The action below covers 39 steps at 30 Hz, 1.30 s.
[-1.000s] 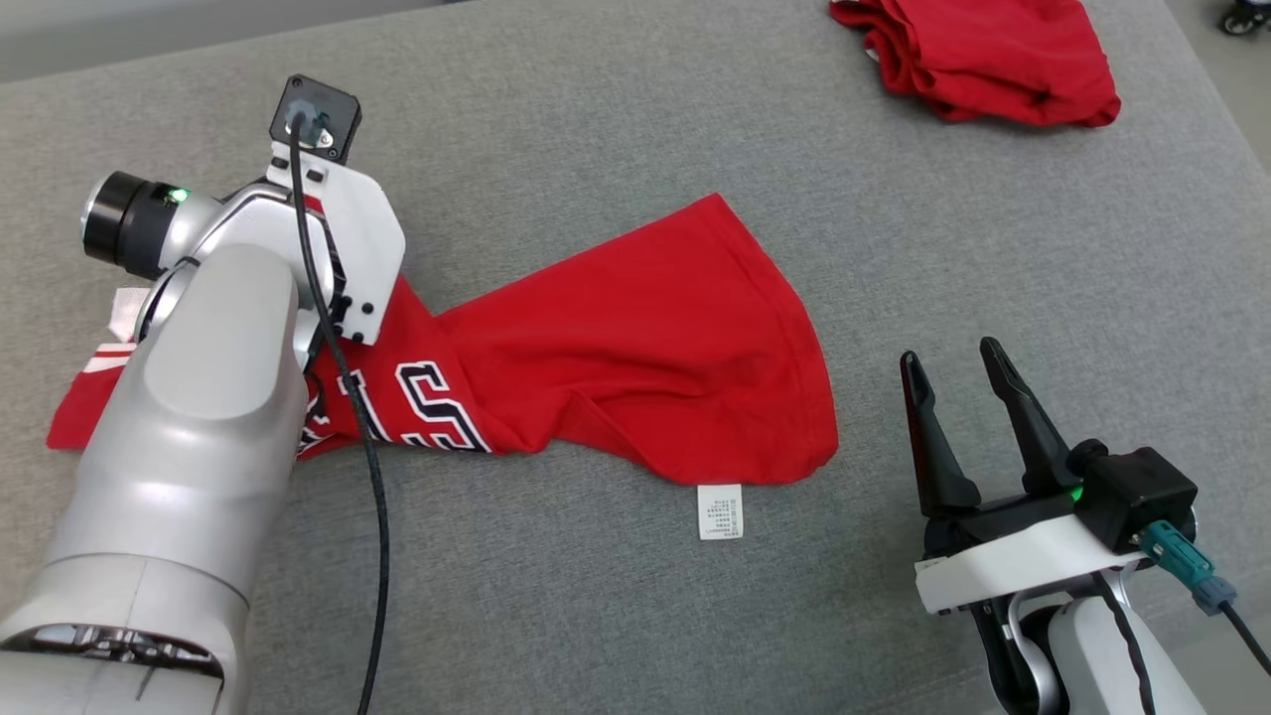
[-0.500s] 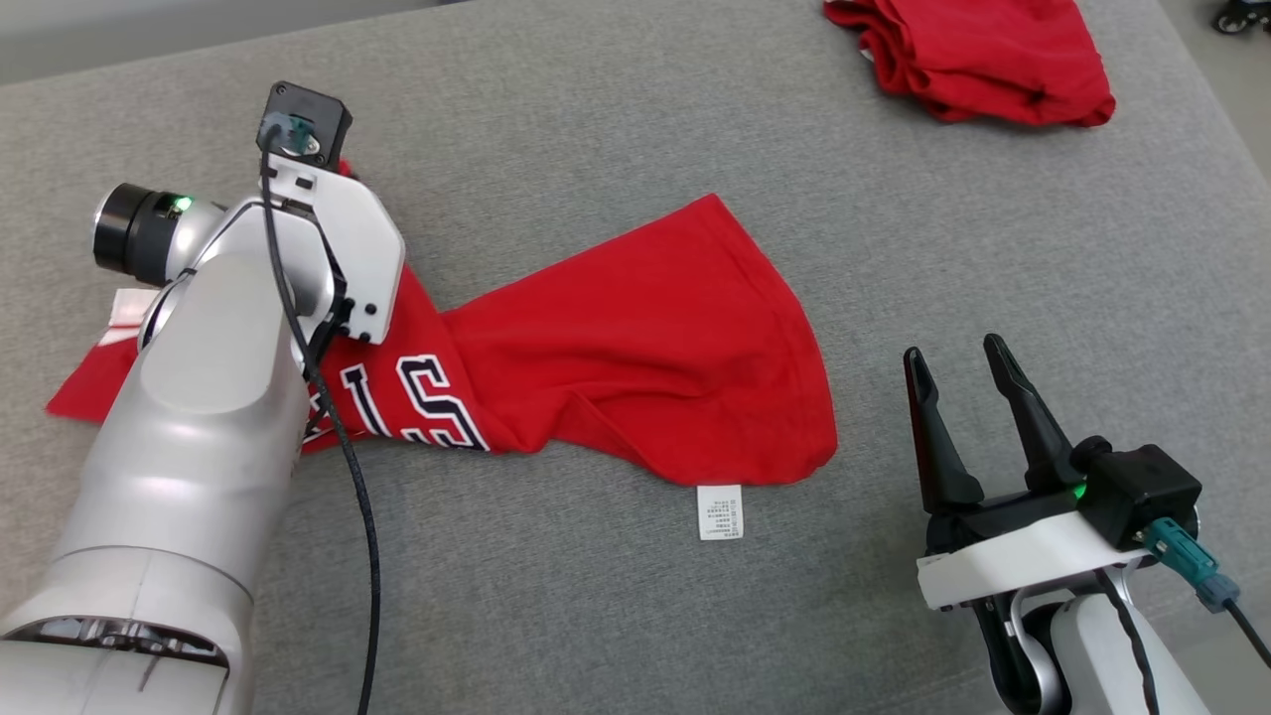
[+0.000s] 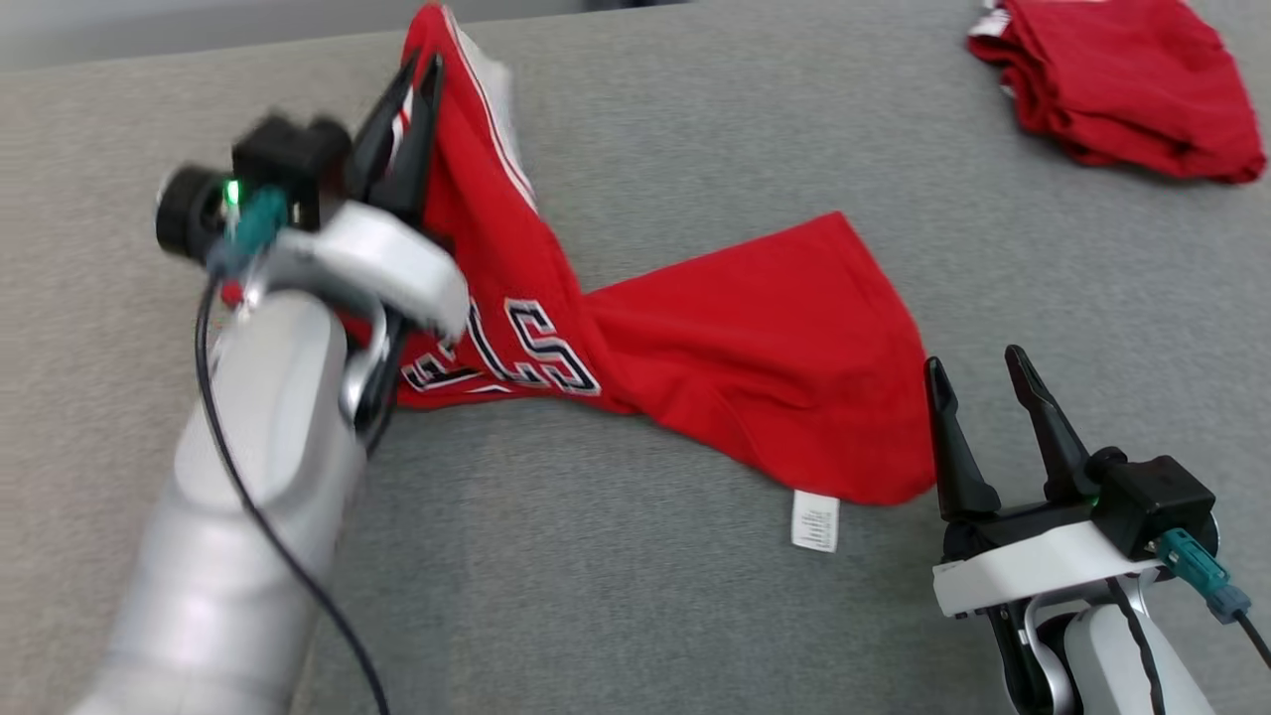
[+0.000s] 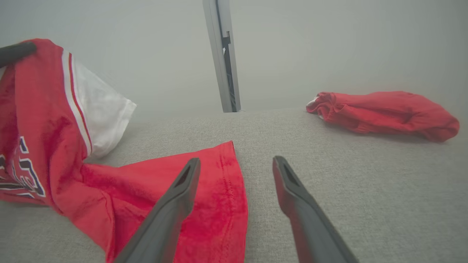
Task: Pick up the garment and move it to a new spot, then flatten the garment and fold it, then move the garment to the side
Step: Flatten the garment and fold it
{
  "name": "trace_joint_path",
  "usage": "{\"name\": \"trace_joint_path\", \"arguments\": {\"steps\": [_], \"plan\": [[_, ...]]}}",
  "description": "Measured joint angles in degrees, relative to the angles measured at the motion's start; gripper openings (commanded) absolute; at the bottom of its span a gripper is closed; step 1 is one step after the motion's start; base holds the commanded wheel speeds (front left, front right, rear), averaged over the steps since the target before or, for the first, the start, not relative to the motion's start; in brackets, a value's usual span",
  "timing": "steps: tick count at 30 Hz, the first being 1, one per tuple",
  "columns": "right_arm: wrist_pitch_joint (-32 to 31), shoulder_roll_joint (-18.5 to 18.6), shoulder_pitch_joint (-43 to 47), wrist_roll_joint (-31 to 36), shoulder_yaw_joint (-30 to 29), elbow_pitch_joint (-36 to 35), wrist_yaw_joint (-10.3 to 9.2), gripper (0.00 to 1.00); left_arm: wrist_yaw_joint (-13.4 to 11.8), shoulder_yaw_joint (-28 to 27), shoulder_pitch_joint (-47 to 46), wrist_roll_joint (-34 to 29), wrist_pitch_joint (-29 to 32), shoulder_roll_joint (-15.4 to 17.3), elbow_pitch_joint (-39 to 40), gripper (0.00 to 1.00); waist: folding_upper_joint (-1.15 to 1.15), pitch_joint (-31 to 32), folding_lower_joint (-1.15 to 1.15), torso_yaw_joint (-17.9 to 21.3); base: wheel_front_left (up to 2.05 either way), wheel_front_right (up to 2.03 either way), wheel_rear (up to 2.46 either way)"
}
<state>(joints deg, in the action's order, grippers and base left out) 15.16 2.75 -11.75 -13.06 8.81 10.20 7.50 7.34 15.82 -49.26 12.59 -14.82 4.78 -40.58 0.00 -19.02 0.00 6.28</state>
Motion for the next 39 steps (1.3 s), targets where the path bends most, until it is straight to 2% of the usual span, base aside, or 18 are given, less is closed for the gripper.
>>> {"name": "trace_joint_path", "arguments": {"steps": [3, 7, 11, 13, 17, 23, 29, 34, 36, 37, 38, 39], "plan": [[0.0, 0.0, 0.0, 0.5, -0.1, 0.0, 0.00, 1.00, 0.0, 0.9, 9.8, 1.8, -0.1, 1.9, 12.9, 0.00, 0.00, 0.4, 0.00, -2.2, 0.00, 0.00, 0.00], [0.0, 0.4, 0.1, 0.5, -0.4, 0.0, 0.00, 1.00, -0.2, -1.8, 24.6, 2.6, -0.2, 4.0, 26.7, 0.00, 0.00, 0.8, 0.00, -4.9, 0.00, 0.00, 0.00], [0.0, 1.2, 0.5, 0.6, -0.8, 0.0, 0.00, 1.00, -0.3, -2.9, 35.2, 3.6, -0.2, 3.4, 35.6, 0.00, 0.00, 1.1, 0.00, -7.5, 0.00, 0.00, 0.00], [0.0, 1.4, 0.6, 0.6, -0.8, 0.0, 0.00, 1.00, -0.3, -3.5, 38.9, 4.2, -0.2, 3.2, 37.5, 0.00, 0.00, 1.2, 0.00, -8.7, 0.00, 0.00, 0.00], [0.0, 1.4, 0.6, 0.7, -0.1, 0.2, 0.00, 1.00, -0.3, -4.5, 43.1, 3.9, -0.2, 2.8, 39.2, 0.00, 0.00, 1.8, 0.00, -10.2, 0.00, 0.00, 0.00], [0.0, 1.5, 0.6, 0.7, 0.3, 0.3, 0.00, 1.00, -1.0, -5.6, 46.2, 1.3, -0.2, 3.5, 38.7, 0.00, 0.00, 2.5, 0.00, -10.3, 0.00, 0.00, 0.00], [0.0, 1.4, 0.7, 1.4, -2.0, 0.3, 0.00, 1.00, -3.2, -6.7, 48.9, 0.7, 0.5, 4.3, 35.2, 0.00, 0.00, 2.3, 0.00, -9.3, 0.00, 0.00, 0.00], [0.0, 1.1, 1.4, 1.8, -2.6, 0.5, 0.00, 1.00, -6.0, -7.6, 49.2, 0.8, 4.4, 3.9, 31.4, 0.00, 0.00, 2.7, 0.00, -8.7, 0.00, 0.00, 0.00], [0.0, 1.1, 1.5, 2.3, -2.8, 0.5, 0.00, 1.00, -7.6, -8.3, 49.3, 1.2, 6.3, 3.5, 30.0, 0.39, 0.00, 2.9, 0.00, -8.5, 0.00, 0.00, 0.00], [0.0, 1.1, 1.5, 2.4, -3.0, 0.5, 0.00, 1.00, -8.2, -8.4, 49.4, 1.0, 6.7, 3.6, 29.6, 0.91, 0.00, 3.1, 0.00, -8.3, 0.00, 0.00, 0.00], [0.0, 1.0, 1.5, 2.5, -3.3, 0.5, 0.00, 1.00, -9.1, -8.9, 49.4, 1.0, 6.6, 3.4, 29.7, 1.00, 0.00, 3.2, 0.00, -8.2, 0.00, 0.00, 0.00], [0.0, 1.0, 1.5, 2.8, -3.8, 0.4, 0.00, 1.00, -9.9, -9.4, 49.4, 1.0, 6.5, 3.4, 29.8, 1.00, 0.00, 3.3, 0.00, -8.1, 0.00, 0.00, 0.00]]}}
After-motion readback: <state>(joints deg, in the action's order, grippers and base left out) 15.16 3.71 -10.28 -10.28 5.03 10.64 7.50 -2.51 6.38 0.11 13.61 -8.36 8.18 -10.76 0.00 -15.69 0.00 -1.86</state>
